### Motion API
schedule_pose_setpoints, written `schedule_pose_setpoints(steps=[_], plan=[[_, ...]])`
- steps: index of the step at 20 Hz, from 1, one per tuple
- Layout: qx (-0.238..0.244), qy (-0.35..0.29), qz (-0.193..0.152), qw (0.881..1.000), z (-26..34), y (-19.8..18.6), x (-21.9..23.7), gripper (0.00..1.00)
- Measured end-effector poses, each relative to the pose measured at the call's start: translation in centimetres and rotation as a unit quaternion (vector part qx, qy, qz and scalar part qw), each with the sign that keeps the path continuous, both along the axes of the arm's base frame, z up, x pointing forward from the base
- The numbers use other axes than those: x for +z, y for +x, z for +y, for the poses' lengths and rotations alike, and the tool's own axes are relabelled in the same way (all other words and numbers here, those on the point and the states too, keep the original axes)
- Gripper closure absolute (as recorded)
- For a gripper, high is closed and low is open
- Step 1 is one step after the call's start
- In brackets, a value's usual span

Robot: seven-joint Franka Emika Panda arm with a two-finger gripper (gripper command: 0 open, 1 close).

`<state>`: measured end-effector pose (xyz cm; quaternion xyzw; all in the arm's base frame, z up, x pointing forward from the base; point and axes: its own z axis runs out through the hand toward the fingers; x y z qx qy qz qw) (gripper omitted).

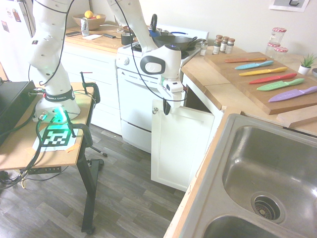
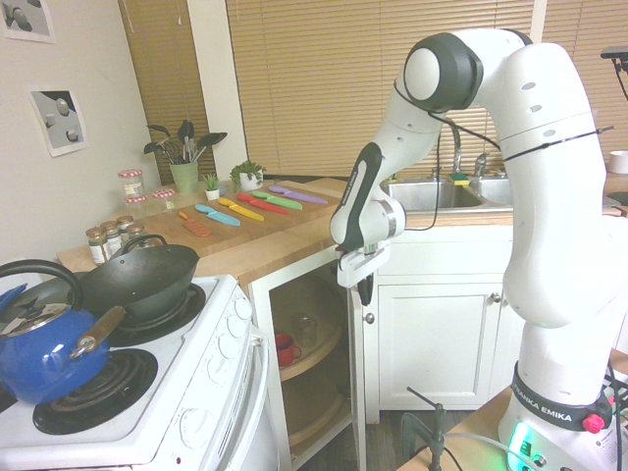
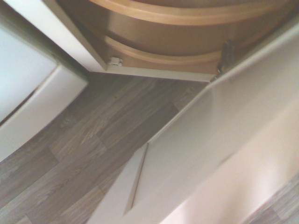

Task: Close the cabinet

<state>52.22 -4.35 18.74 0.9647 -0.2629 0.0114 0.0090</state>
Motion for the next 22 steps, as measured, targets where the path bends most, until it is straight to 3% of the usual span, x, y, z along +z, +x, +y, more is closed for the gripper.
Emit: schedule_pose_setpoints(steps=[9, 18, 22], plan=[[0.001, -0.032, 0.006, 0.999, 9.5, 4.3, 4.0, 1.0], [-0.011, -0.035, 0.022, 0.999, 13.0, 8.5, 1.9, 1.0], [-0.01, -0.033, 0.016, 0.999, 14.1, 10.2, 3.5, 1.0]])
